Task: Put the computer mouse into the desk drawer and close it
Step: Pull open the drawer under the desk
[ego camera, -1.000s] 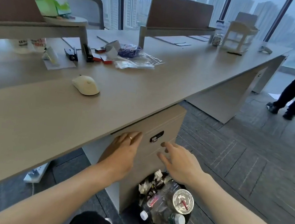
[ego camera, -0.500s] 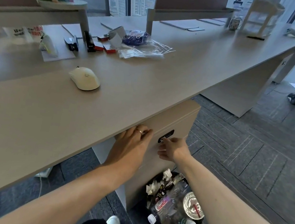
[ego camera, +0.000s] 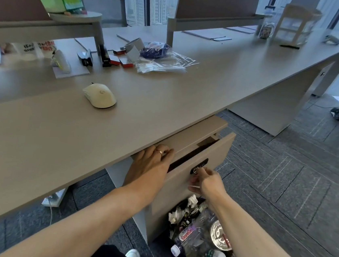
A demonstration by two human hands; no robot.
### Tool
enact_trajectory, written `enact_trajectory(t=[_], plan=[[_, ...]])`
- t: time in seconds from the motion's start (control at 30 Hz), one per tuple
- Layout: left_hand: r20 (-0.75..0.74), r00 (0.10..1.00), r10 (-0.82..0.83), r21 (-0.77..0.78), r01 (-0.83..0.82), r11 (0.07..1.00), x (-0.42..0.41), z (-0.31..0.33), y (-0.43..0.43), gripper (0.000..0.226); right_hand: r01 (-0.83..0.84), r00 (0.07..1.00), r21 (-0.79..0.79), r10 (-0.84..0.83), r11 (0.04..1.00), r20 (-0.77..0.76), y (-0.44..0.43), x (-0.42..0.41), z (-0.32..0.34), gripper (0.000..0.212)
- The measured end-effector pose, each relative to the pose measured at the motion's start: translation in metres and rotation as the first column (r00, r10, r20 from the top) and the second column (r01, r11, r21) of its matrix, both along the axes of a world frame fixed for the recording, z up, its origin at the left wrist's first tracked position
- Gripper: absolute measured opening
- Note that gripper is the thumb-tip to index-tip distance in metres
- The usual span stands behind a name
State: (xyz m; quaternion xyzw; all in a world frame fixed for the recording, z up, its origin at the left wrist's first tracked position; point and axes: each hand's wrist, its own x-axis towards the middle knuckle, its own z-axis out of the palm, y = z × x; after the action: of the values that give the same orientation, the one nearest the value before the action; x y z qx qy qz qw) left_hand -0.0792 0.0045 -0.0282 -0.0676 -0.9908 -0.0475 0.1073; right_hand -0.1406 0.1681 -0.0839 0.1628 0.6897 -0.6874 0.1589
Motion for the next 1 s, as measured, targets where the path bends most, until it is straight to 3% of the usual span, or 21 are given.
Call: enact_trajectory(t=[0.1,0.27,0.7,1.0], plan=[[0.029,0.999,0.016,-0.021,-0.015,1.0,0.0,-0.001,0.001,0.082,0.024,0.999,-0.018,-0.024,1.0,0.021,0.014,0.013,0.001,0.021],[0.092,0.994,0.051,-0.074,-0.045,0.996,0.003,0.007,0.007,0.101,0.032,0.999,0.025,-0.032,0.999,-0.005,0.042,0.037,-0.002,0.023],[0.073,0.993,0.09,-0.116,-0.082,0.99,0.007,0.003,0.014,0.095,0.053,0.999,0.076,-0.053,0.996,0.003,0.11,0.091,-0.001,0.022],[0.028,0.996,0.082,-0.111,-0.078,0.991,0.01,0.006,0.019,0.066,0.077,0.997,0.052,-0.077,0.996,0.003,0.134,0.114,0.005,0.021]])
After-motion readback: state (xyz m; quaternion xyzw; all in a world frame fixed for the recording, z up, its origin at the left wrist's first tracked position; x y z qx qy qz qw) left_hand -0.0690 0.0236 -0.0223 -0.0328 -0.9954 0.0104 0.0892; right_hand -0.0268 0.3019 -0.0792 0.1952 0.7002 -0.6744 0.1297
